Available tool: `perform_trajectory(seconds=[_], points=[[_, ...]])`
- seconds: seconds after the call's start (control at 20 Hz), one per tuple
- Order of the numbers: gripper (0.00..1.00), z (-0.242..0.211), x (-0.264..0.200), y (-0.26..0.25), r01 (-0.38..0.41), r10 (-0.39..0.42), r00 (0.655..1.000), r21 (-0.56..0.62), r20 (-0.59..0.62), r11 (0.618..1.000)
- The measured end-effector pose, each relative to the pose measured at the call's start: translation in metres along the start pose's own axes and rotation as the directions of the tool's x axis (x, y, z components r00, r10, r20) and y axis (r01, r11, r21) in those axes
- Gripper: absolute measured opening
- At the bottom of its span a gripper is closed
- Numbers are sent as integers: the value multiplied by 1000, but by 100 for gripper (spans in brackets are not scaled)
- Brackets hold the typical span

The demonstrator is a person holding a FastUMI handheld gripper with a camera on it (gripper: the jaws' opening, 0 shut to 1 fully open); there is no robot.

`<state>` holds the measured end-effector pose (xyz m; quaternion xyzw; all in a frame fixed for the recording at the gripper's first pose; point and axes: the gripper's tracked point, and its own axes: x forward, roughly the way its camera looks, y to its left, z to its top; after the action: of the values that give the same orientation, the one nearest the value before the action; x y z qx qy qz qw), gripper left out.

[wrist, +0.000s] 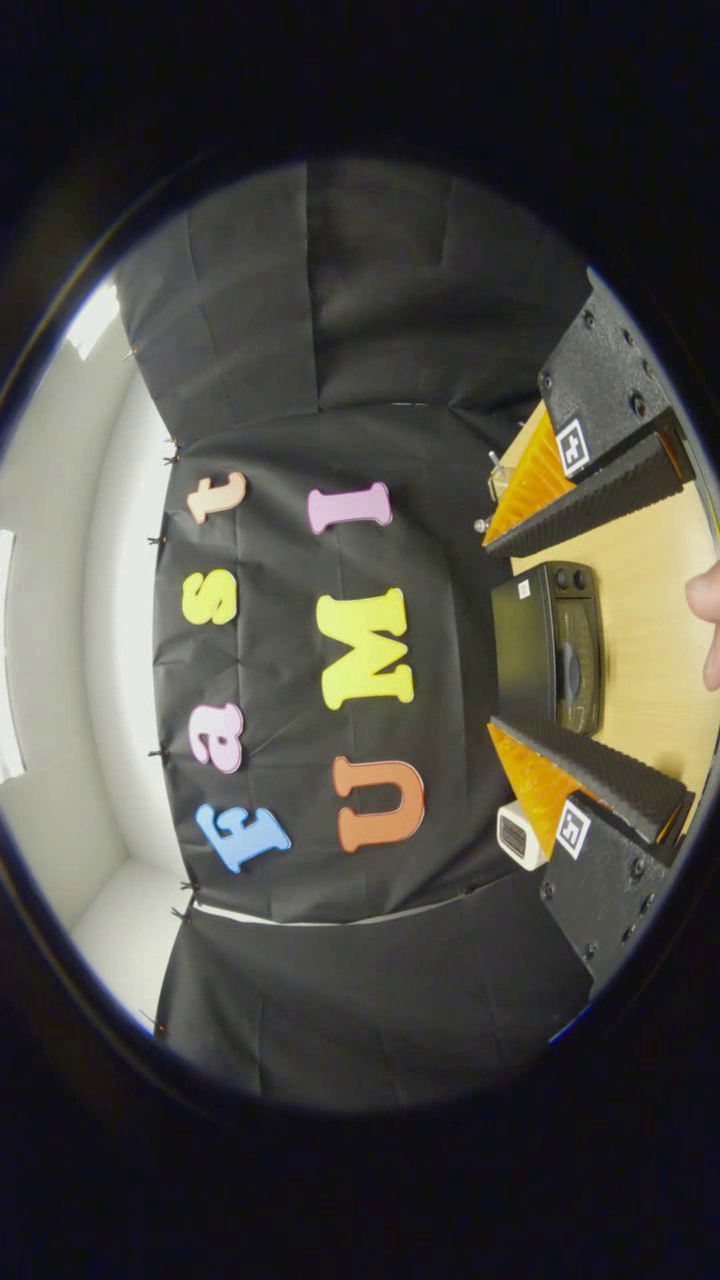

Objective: Open the toaster oven, put the food inside, and close the toaster oven door.

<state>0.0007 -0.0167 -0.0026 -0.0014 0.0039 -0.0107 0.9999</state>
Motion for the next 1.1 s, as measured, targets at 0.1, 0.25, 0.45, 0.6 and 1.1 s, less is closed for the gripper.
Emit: perform_trajectory(seconds=[0.1, 0.25, 0.45, 0.6, 1.1], points=[[100, -2, 0, -3, 2, -2, 1000, 1, -6, 1000], [100, -3, -2, -3, -2, 2, 1000, -7, -11, 1000], [100, -8, -3, -4, -11, 10, 1000, -12, -26, 1000], [100, -6, -2, -8, -6, 6, 1000, -14, -21, 1000], [100, -30, 59, 8, -52, 52, 996, -4, -77, 999]])
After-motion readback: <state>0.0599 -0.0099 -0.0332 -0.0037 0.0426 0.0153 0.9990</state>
